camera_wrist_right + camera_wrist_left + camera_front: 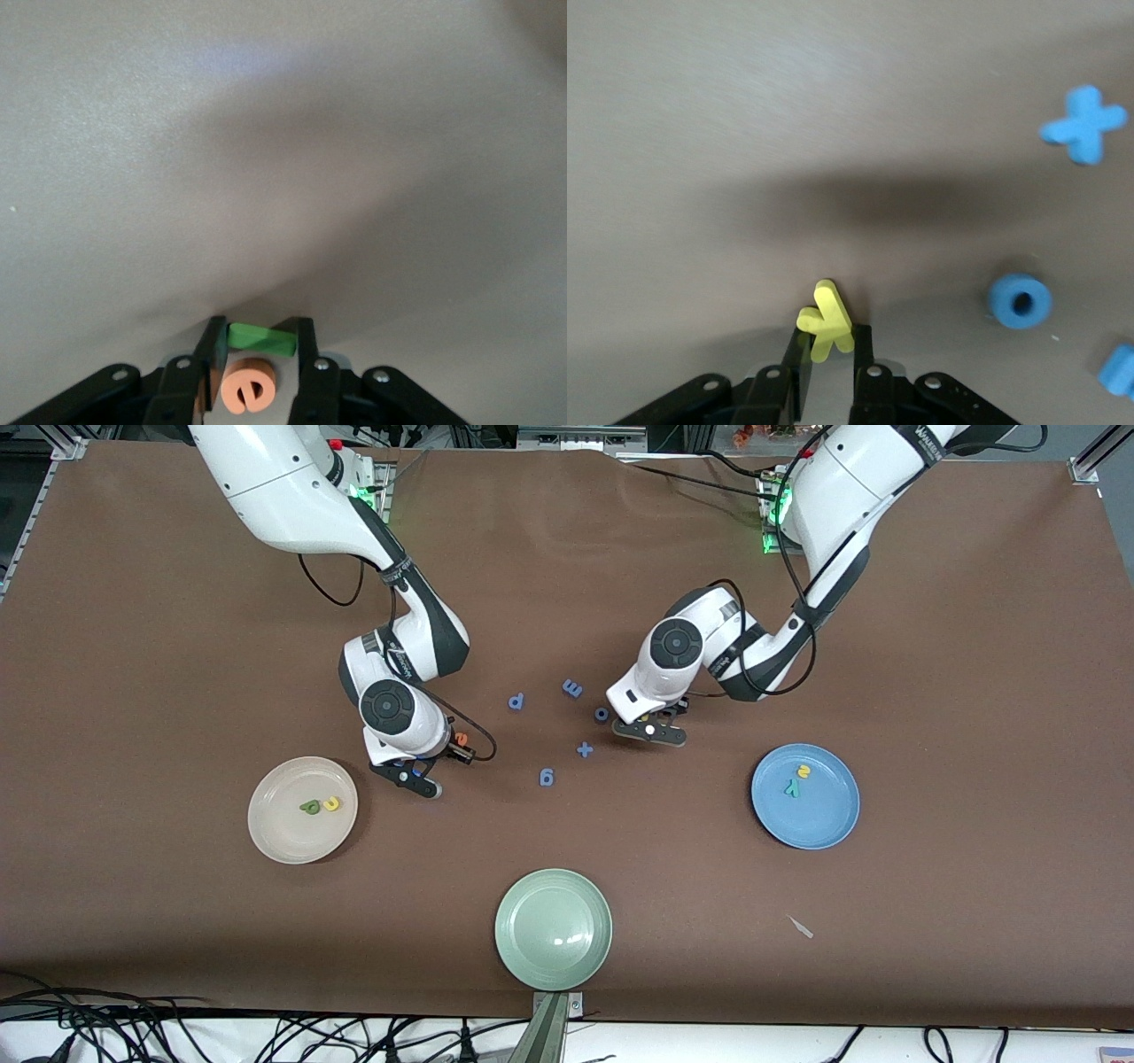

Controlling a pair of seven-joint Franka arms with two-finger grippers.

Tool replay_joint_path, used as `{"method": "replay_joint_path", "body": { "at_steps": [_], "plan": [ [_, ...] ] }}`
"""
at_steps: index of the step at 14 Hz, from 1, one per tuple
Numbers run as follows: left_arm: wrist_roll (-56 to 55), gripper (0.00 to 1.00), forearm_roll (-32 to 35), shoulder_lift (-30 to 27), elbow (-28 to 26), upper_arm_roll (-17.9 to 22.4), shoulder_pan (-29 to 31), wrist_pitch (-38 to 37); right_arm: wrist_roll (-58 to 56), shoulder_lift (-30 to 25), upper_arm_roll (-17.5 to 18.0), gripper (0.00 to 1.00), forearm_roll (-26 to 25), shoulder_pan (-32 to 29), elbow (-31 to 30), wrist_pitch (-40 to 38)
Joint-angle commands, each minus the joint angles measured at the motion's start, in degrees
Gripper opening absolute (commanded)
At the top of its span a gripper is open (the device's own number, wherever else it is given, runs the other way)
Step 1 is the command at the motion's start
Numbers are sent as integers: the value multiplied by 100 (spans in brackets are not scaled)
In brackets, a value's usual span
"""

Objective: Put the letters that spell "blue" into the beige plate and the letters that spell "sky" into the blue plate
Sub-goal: 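Grasp the green stick with the right gripper while the left gripper grasps the k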

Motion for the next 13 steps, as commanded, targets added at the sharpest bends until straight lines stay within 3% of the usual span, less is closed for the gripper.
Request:
{"method": "replay_joint_path", "body": {
  "at_steps": [1,5,9,13],
  "plan": [
    [27,4,180,-515,41,-17,118,-605,-285,-256,0,35,-45,-53,-85,-121],
    [1281,9,162,-937,94,-35,776,-1186,-1215,-546,-193,35,-54,-237,-67,-517],
    [3230,11,171,-1017,120,-35,1707,-1302,-2831,-801,-729,35,-62,-483,-67,-755],
    [4395,19,180,-614,760,44,2201,-1249,-4002,-784,-1133,35,25,-677,-67,-755]
  ]
}}
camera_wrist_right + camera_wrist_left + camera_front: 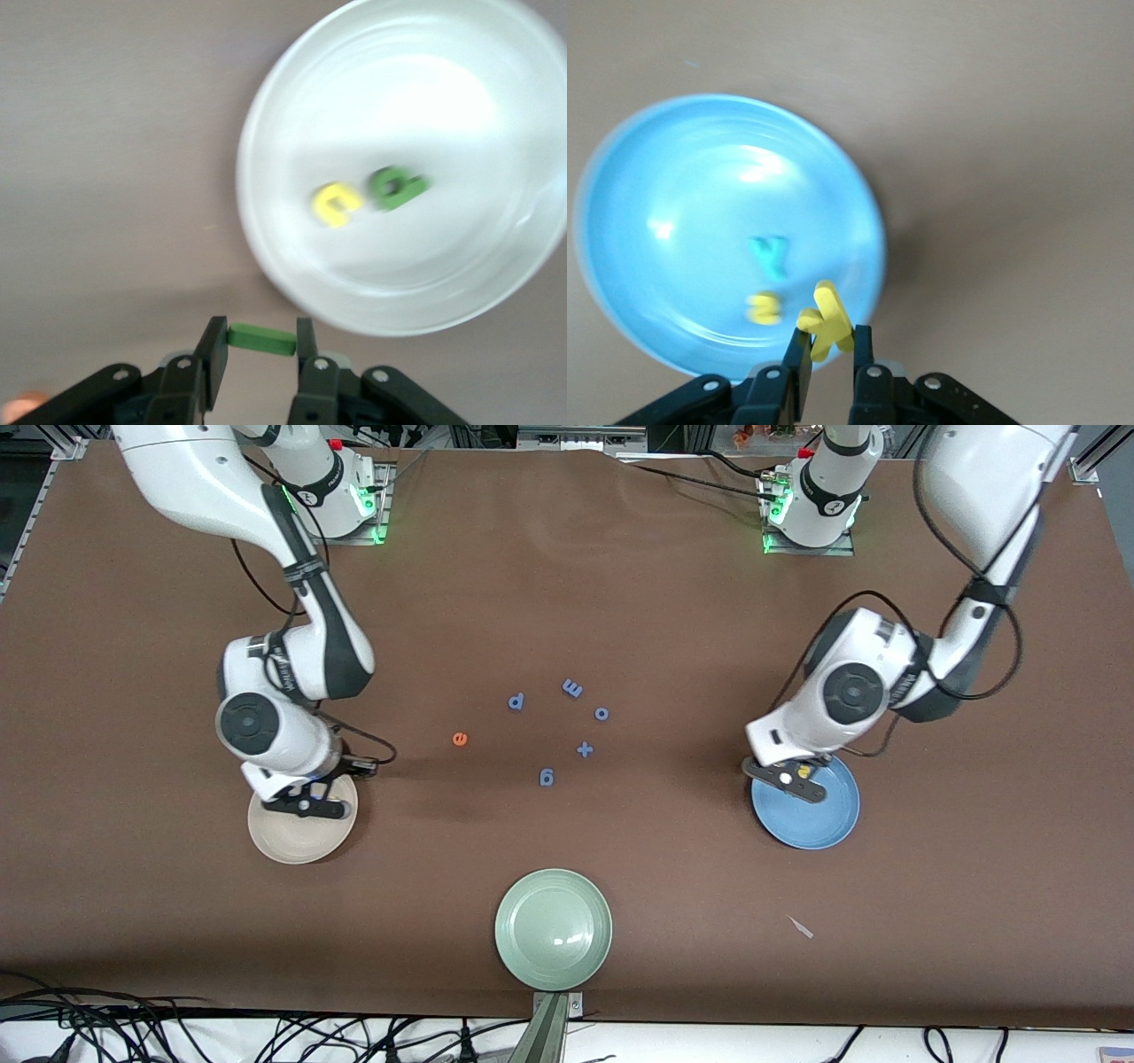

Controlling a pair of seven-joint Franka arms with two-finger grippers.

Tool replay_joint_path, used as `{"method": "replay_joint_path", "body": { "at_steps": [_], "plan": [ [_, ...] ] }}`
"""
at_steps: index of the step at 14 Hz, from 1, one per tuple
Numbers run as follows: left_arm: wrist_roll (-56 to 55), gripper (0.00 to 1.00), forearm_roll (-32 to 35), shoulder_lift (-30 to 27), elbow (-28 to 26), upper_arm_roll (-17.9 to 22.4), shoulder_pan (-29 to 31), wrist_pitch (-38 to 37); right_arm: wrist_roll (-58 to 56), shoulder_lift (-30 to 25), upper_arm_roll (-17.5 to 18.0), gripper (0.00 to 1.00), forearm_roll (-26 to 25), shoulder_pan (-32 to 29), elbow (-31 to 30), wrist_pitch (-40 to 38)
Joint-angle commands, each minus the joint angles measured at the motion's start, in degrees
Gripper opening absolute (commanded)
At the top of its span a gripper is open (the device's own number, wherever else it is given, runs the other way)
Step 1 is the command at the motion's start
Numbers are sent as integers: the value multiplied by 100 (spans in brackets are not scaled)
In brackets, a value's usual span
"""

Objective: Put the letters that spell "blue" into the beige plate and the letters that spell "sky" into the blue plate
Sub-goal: 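Drop the stick on the cream plate while the left gripper drops the k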

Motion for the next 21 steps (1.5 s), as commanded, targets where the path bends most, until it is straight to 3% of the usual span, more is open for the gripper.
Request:
{"method": "replay_joint_path", "body": {
  "at_steps": [1,4,5,6,7,10,16,21],
  "plan": [
    [427,19,149,425,597,36,91,-39,-519,-62,-176,36,70,-30,-114,-44],
    [576,32,263,882,1150,45,56,-39,-467,-44,-176,42,70,-21,-141,-44],
    [630,64,298,1023,1344,45,39,-39,-423,-44,-176,53,70,-21,-141,-44],
    [630,100,299,1085,1415,45,38,-39,-414,-44,-176,57,70,-21,-141,-44],
    [630,100,299,1085,1425,45,47,-48,-397,-44,-176,62,70,-21,-141,-44],
    [578,100,246,1007,1442,28,47,-91,23,-35,-80,62,88,-12,-132,-44],
    [595,100,193,-55,1521,-78,65,-1030,2448,61,1017,62,88,32,-132,44],
    [525,100,-597,-409,2565,-140,117,-2462,3530,289,1537,64,18,154,-175,473]
  ]
}}
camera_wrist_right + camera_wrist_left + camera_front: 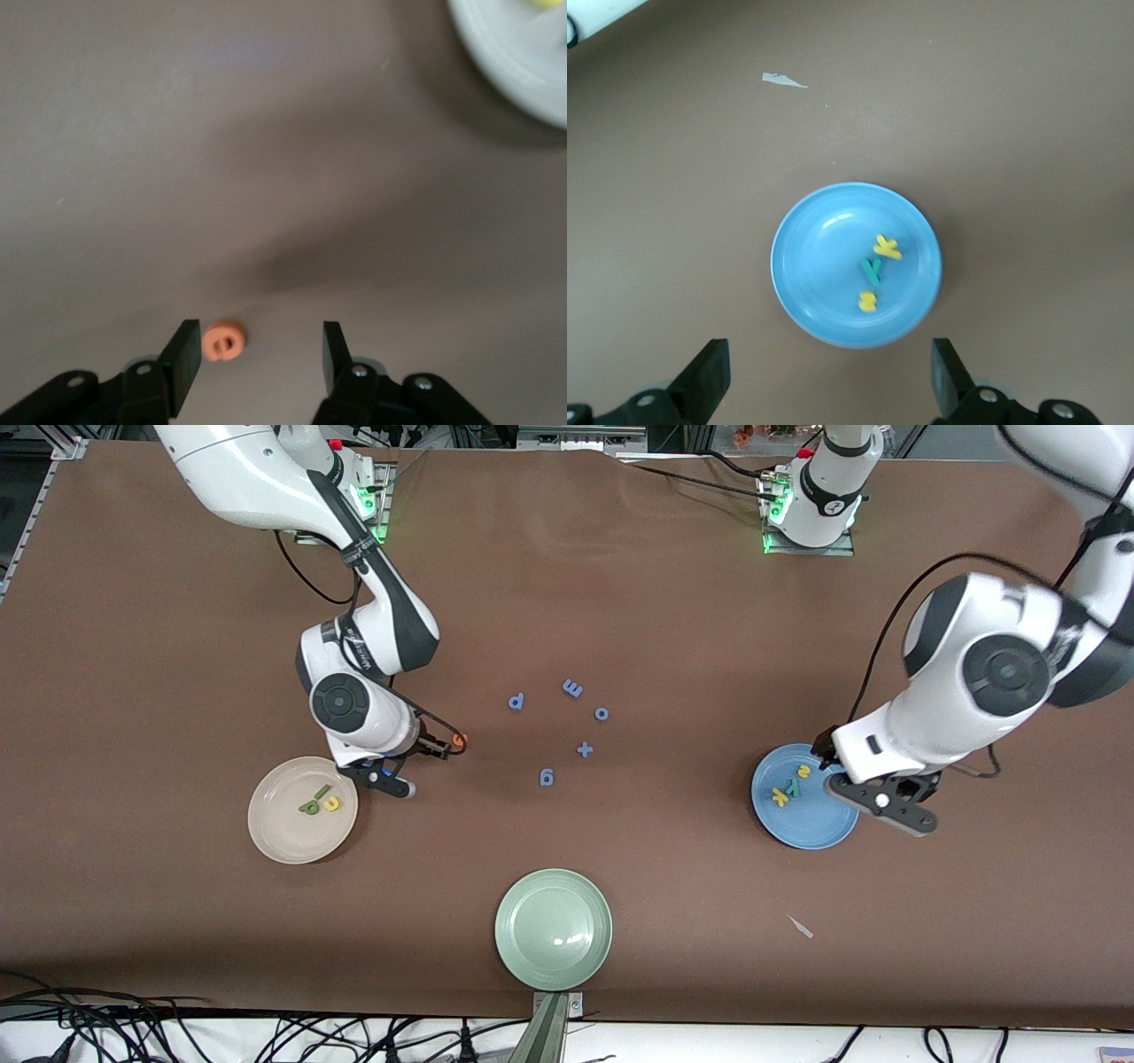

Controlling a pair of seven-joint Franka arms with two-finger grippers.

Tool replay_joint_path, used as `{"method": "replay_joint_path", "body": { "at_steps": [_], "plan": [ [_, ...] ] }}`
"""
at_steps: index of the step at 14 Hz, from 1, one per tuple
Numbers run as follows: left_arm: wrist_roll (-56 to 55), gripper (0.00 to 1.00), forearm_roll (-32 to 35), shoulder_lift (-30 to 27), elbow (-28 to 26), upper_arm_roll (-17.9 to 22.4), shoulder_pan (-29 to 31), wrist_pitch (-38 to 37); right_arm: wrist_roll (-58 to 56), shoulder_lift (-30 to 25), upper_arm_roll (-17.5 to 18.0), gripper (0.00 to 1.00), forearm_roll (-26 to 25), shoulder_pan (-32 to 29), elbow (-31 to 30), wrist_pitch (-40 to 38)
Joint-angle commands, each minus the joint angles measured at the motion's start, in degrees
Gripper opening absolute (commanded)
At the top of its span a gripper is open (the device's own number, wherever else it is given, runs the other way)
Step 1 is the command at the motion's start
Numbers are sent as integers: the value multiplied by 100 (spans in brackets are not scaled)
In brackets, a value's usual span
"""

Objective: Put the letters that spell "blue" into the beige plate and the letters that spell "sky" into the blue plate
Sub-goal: 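Drop the stick on the cream plate while the left gripper drops the k, then grasp the orange e with the right gripper and drop it on the cream plate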

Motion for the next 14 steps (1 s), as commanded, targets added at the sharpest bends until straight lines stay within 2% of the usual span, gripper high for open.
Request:
{"method": "replay_joint_path", "body": {
  "at_steps": [1,2,5,6,8,9,11,14],
  "plan": [
    [-5,100,-271,-22,685,37,44,-744,564,203,183,64,-64,114,-126,487],
    [-84,100,-297,-75,827,46,52,-929,653,247,183,64,-90,176,-196,663],
    [-969,100,-508,-785,627,327,9,-1010,654,230,183,64,-152,177,-398,779],
    [-1077,100,-647,-1066,426,501,-35,-1054,654,213,183,64,-204,177,-451,779],
    [-1087,100,-1349,-1585,-31,1246,-455,-1142,663,221,183,64,-231,177,-478,788],
    [-1078,100,-1639,-1770,-173,1633,-675,-1133,663,239,192,61,-231,177,-478,788],
    [-1087,100,-1721,-2086,-366,2039,-878,-1124,654,239,192,49,-231,177,-513,788],
    [-1104,100,-1721,-2614,-963,2550,-1326,-1107,654,239,192,32,-336,177,-522,788]
  ]
}}
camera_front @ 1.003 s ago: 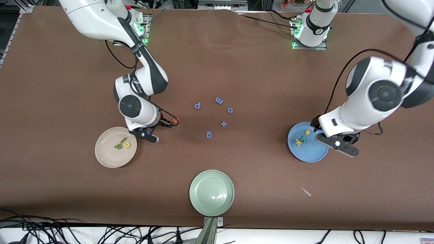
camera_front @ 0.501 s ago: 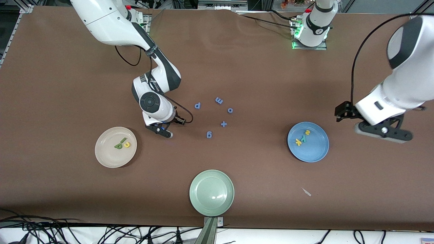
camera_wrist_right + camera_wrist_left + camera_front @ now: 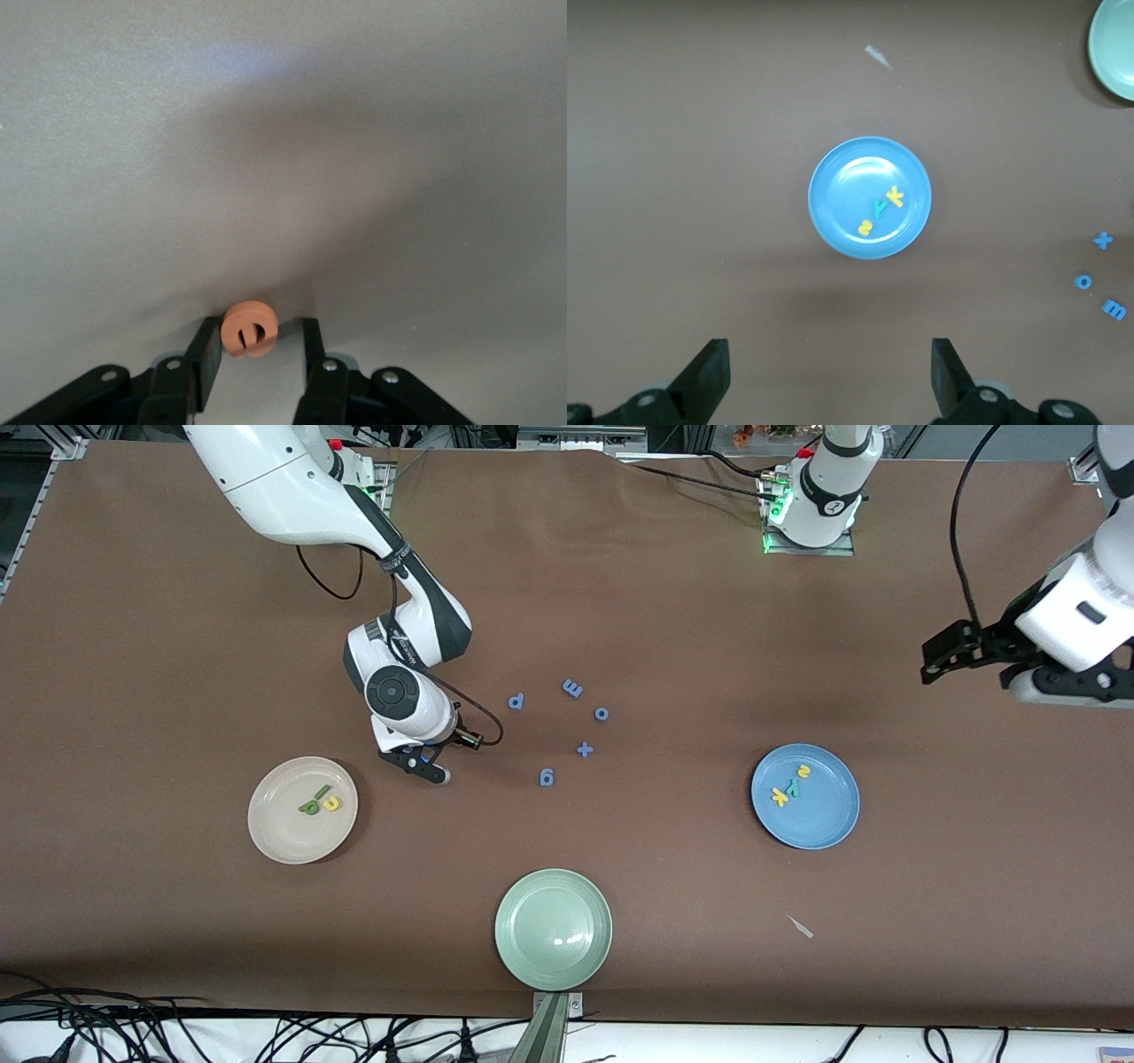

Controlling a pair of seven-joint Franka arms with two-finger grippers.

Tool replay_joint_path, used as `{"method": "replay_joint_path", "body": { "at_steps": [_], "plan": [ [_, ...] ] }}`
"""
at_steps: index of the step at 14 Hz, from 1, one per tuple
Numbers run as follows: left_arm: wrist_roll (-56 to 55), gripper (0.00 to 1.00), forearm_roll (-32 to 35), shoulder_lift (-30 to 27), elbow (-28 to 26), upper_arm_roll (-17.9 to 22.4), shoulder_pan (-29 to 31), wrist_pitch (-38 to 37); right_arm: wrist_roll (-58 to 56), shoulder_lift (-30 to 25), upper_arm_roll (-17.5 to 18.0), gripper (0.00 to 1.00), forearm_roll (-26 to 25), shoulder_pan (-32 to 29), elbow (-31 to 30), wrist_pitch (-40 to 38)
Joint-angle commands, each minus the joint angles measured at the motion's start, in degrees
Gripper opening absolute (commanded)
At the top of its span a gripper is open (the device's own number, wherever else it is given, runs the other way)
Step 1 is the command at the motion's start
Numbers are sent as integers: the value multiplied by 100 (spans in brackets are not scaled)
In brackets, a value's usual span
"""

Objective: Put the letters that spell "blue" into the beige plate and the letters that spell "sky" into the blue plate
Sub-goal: 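Grasp the orange e with the right gripper and drop it on the cream plate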

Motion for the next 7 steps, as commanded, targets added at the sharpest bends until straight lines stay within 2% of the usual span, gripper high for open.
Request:
{"method": "replay_joint_path", "body": {
  "at_steps": [1,2,5,7],
  "plan": [
    [-98,100,-125,-634,-785,320,-307,101,93,-101,43,29,-200,-34,-153,87],
    [-89,100,-125,-652,-804,328,-316,101,58,-127,43,24,-200,-34,-153,78],
    [-89,100,-63,-644,-734,416,-544,101,-380,-329,-18,22,-192,-104,-83,-27],
    [-89,100,-81,-617,-716,425,-544,101,-1055,-531,-71,22,-200,-436,-4,-403]
  ]
}}
